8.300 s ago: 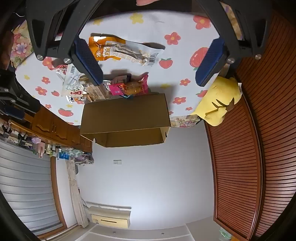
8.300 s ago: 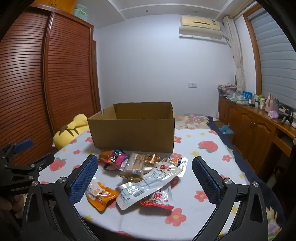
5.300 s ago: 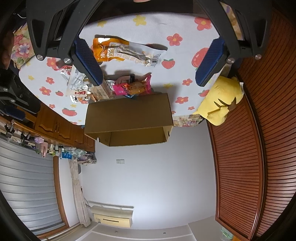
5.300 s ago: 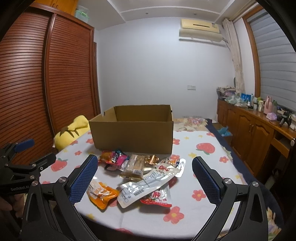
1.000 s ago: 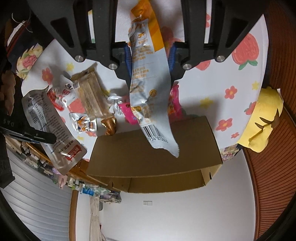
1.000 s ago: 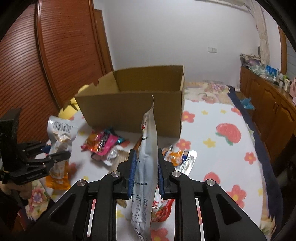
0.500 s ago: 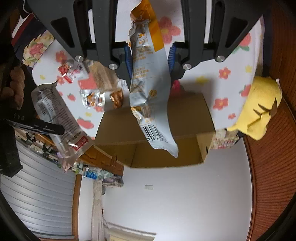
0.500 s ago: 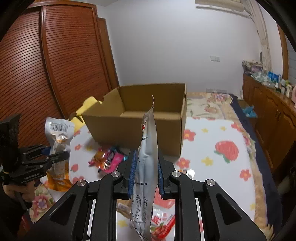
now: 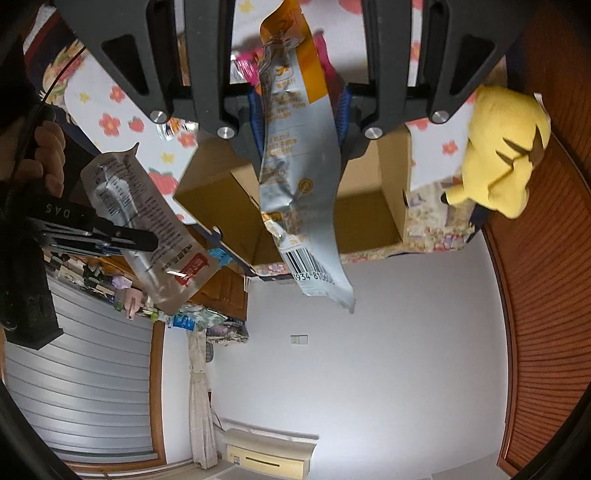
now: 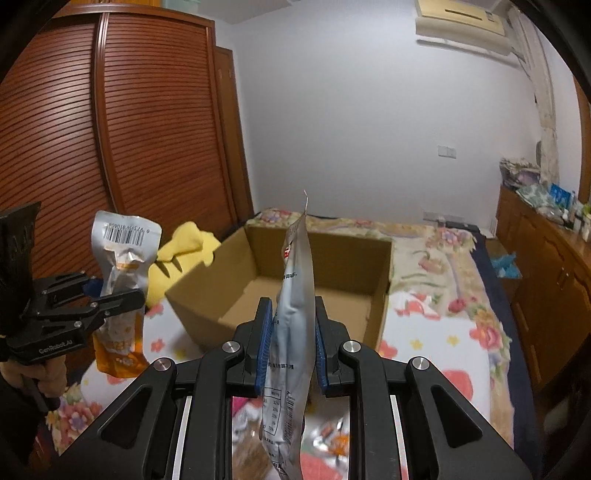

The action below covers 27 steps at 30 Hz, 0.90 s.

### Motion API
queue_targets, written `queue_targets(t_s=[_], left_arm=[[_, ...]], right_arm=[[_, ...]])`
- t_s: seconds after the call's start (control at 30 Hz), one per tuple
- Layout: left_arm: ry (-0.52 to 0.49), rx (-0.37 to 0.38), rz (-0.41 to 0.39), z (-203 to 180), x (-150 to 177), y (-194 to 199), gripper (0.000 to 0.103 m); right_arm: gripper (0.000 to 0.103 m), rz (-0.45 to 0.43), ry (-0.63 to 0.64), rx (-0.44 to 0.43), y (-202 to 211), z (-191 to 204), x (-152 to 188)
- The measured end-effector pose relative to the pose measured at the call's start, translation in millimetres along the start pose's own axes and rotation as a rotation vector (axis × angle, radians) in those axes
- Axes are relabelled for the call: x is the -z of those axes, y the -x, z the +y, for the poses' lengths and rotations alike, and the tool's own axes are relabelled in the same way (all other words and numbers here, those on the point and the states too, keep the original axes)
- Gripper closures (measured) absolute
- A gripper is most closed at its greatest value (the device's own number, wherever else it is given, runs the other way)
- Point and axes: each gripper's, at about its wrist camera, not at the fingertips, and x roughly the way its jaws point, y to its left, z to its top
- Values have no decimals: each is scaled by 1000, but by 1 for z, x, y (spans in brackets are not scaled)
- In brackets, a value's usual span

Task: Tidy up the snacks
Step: 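Lift the sausage pack with the left tool while the right tool lifts the white pouch, then open the left tool over the box while the right tool drops its pouch in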

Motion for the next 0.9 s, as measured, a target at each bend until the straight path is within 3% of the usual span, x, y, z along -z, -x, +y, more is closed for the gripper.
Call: queue_targets(t_s=[0.47, 0.9], left_arm=[[1, -66, 58, 29, -47, -84, 74], [-5, -83, 103, 35, -51, -133, 74]], right_arm=[[85, 46, -11, -26, -90, -41, -50], [84, 187, 120, 46, -144, -30, -11]])
